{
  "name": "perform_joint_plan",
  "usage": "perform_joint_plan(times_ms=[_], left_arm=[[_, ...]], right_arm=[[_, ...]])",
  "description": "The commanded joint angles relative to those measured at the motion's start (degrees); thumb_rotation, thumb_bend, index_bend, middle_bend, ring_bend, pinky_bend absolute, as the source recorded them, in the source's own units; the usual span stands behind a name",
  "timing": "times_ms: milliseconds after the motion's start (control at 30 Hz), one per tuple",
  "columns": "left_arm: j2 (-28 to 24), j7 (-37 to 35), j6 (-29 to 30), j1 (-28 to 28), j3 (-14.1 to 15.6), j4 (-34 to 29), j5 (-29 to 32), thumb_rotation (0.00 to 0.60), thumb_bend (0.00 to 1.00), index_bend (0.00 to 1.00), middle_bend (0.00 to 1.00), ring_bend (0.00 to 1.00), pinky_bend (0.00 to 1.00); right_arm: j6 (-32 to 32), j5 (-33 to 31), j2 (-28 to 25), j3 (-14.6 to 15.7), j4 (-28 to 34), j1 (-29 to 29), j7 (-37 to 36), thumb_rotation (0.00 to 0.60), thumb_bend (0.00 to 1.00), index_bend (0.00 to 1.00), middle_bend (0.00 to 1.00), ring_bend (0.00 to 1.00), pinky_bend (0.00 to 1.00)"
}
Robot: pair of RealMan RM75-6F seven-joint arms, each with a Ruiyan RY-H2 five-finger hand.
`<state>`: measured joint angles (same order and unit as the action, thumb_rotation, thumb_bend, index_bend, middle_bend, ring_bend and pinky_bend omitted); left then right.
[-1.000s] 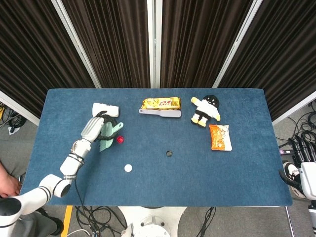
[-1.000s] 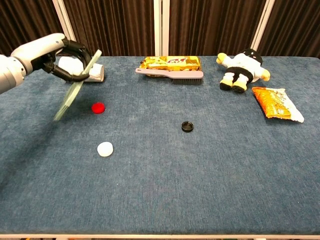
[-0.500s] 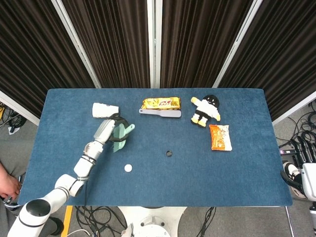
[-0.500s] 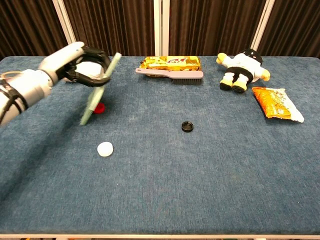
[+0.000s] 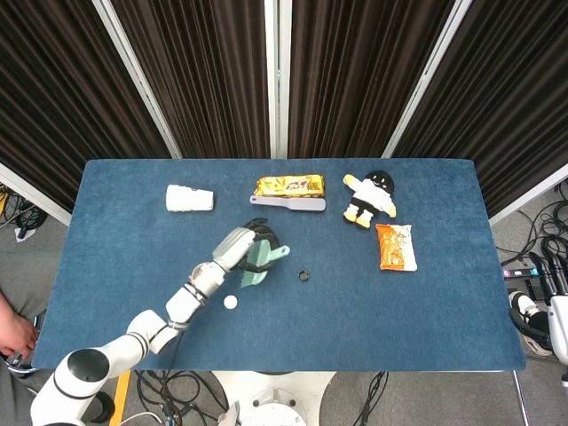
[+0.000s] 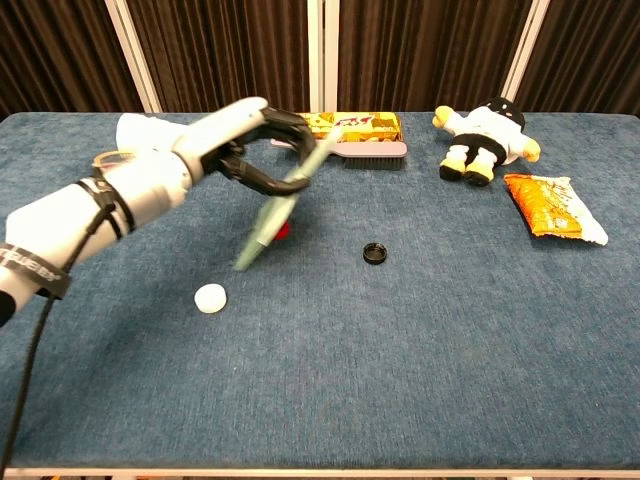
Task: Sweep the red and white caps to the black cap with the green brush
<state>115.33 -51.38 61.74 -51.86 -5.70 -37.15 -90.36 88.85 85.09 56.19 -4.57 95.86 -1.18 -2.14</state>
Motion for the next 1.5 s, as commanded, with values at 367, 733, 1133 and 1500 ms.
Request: perform_joint_plan(times_ms=[367, 733, 1133, 1500], left_arm=[[-1.0, 4.6, -3.4, -5.3, -0.3, -10.3, -1.2, 0.6, 0.45, 0.53, 0.55, 0.3, 0.12], [-4.2, 13.8, -1.6, -0.8, -6.1, -16.3, 7.3, 0.6, 0.45, 0.52, 0.55, 0.3, 0.12], [-17.1, 28.7, 3.6, 13.6, -4.9, -37.1, 18.2, 0.6, 0.46, 0.52, 0.55, 0.3, 0.12], [-12.9, 38.5, 13.5, 20.0, 0.2, -39.7, 12.4, 0.6, 0.46, 0.52, 0.55, 0.3, 0.12]], right_arm=[[0.9, 0.5, 0.4, 0.1, -1.1, 0.7, -1.4, 0.6, 0.16, 0.0, 0.01, 0.0, 0.0], [0.3, 0.9, 0.3, -0.3, -2.3, 0.1, -2.6, 0.6, 0.16, 0.0, 0.01, 0.0, 0.0], [-4.0, 1.7, 0.2, -1.1, -4.2, -3.5, -3.0, 0.6, 0.16, 0.0, 0.01, 0.0, 0.0], [-5.9, 1.2, -0.2, -1.4, -3.7, -5.2, -2.0, 0.6, 0.16, 0.0, 0.01, 0.0, 0.0]])
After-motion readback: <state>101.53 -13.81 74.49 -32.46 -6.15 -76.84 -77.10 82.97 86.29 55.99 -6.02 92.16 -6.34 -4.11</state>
